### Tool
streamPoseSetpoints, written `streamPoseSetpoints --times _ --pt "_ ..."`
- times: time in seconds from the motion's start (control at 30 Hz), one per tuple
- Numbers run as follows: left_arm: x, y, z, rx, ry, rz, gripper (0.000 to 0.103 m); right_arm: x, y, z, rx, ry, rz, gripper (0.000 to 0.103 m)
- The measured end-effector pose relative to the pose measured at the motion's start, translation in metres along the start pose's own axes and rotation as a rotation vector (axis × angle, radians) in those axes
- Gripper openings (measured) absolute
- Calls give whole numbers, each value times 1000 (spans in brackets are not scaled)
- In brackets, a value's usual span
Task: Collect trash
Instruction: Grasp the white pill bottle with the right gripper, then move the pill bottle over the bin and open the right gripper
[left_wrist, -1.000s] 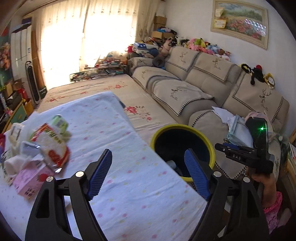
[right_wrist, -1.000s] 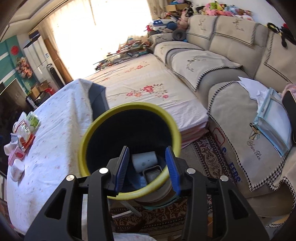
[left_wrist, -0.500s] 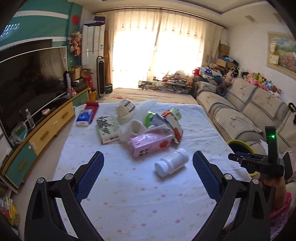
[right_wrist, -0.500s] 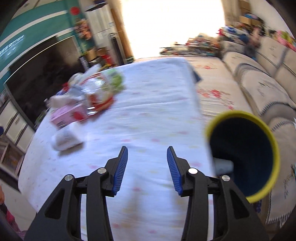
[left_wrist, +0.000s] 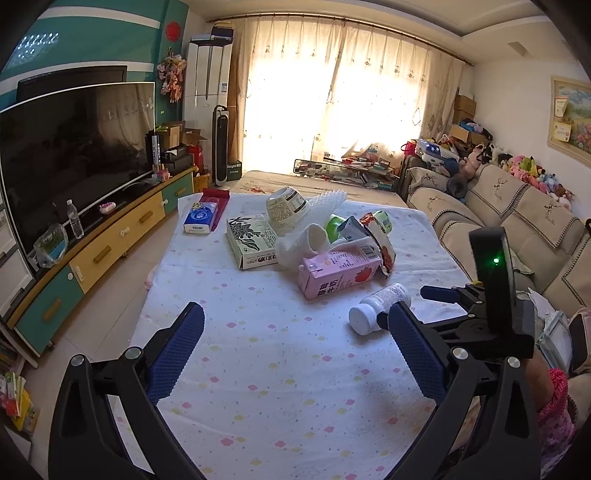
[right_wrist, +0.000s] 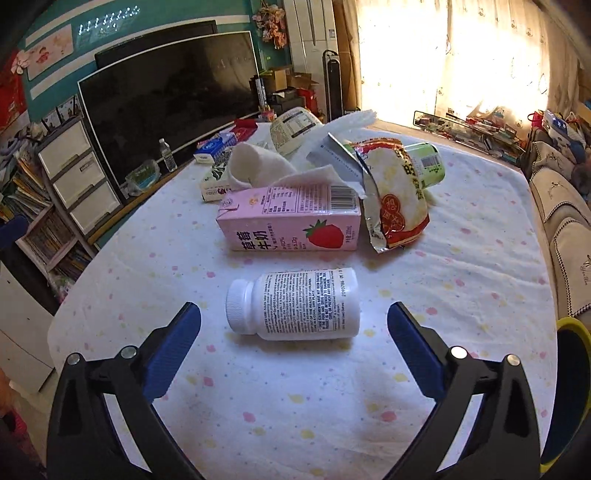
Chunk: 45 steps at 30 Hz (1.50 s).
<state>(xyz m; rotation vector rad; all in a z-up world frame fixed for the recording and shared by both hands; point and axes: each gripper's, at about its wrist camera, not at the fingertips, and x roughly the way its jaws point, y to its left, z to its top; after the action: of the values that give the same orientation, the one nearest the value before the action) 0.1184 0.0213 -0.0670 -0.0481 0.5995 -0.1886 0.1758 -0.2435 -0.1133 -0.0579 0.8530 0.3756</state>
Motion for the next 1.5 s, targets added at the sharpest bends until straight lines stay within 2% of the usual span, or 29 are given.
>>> streamPoseSetpoints --times 0.2,0.37,0.4,0.43,0.47,0.57,0.73,0.83,0.93,1.13,1.3,1.5 --pt "7 1 -1 -8 13 -11 98 25 3 2 -3 61 -28 96" --pt "13 -2 -1 -4 22 -20 98 36 2 6 9 70 -35 96" --pt "14 -2 -1 -2 24 -22 98 37 2 6 9 72 -39 94" --pt "14 -2 -1 0 24 -25 98 38 2 6 8 76 -35 85" --pt "14 -4 -1 2 25 -27 98 38 1 6 15 79 -31 81" --pt "17 -7 0 8 29 -29 98 33 -1 6 18 61 -39 81" --pt "25 -14 0 20 42 -42 98 -1 -25 -1 72 -5 -42 81" --pt "30 -21 0 36 50 -52 98 -27 -51 -6 123 -45 -79 81" --pt "35 -29 1 48 57 -64 98 -53 -89 -18 190 -77 -151 81" --pt "50 -51 2 74 78 -86 98 -91 -191 -61 380 -81 -326 81" --pt "66 -68 2 85 106 -117 98 -97 -268 -104 510 -29 -438 81" --pt "89 -88 1 101 146 -143 98 -84 -314 -131 582 21 -471 81"
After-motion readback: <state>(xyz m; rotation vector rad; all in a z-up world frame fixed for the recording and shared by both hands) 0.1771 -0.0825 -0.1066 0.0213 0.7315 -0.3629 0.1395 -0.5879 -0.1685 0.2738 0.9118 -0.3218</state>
